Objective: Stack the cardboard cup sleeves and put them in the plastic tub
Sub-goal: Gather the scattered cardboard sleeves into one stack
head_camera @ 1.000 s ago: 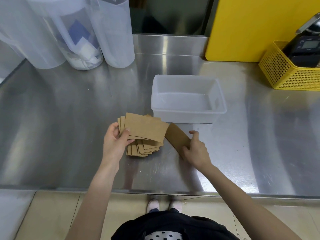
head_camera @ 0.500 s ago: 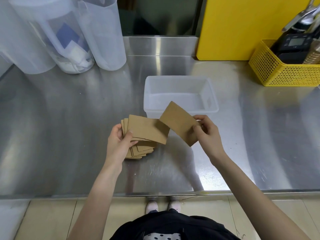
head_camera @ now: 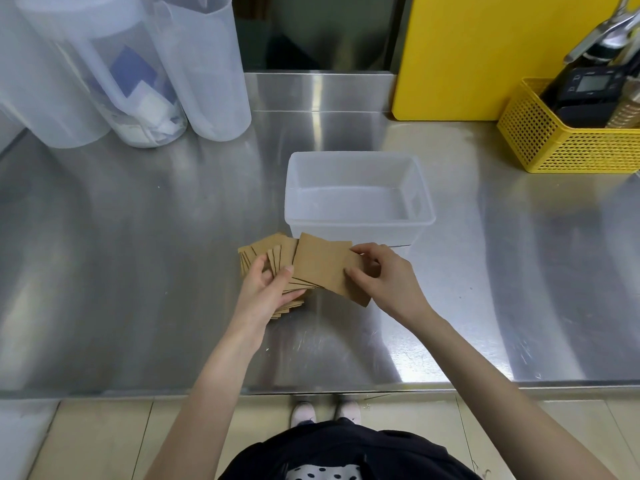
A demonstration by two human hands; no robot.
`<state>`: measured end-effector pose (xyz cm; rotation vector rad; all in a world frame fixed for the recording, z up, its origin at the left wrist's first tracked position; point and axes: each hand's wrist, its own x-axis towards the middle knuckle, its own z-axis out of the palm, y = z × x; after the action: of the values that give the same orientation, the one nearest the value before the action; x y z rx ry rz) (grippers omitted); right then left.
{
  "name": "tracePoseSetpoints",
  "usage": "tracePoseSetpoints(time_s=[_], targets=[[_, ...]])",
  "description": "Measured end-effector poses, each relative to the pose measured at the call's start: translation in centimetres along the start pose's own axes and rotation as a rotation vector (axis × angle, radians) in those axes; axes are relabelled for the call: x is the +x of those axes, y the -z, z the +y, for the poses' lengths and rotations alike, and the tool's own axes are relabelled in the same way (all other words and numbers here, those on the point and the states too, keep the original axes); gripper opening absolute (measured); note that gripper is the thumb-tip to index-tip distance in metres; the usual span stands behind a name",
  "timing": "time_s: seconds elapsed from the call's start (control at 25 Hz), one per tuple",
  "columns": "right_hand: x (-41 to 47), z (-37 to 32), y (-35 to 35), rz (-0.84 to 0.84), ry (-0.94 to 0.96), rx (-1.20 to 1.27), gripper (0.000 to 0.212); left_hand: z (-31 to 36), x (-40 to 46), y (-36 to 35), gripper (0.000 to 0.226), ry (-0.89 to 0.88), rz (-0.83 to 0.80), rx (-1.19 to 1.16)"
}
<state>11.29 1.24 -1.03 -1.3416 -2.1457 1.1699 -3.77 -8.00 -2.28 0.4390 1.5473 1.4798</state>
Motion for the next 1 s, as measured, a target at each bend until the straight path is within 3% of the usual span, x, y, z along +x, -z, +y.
tracePoseSetpoints(time_s=[0.28,0.44,0.6,0.8,1.0], targets=[[0.0,0.7,0.2,0.052,0.003,-0.012,0.036,-0.4,0.1,-1.1,0.019,-0.05,-0.046,0.064],[-0.3,1.6,0.7,0.101,-0.117,0.148,0.052,-0.6,0.6,-1.9,0.024,-0.059,-0.063,0.076],[-0.6,2.8,1.5,-0.005,-0.238,0.352,0.06,-0.9,1.1,-3.1,0.034,-0.068,-0.125,0.108],[0.1,4.4,2.3,0.015,-0.199,0.407,0.061,-2.1,1.6,-4.9,0.025,-0.087,-0.184,0.176],[1.1,6.4,2.8,0.082,-0.101,0.405,0.058,-3.1,3.0,-6.6,0.031,-0.063,-0.222,0.261]])
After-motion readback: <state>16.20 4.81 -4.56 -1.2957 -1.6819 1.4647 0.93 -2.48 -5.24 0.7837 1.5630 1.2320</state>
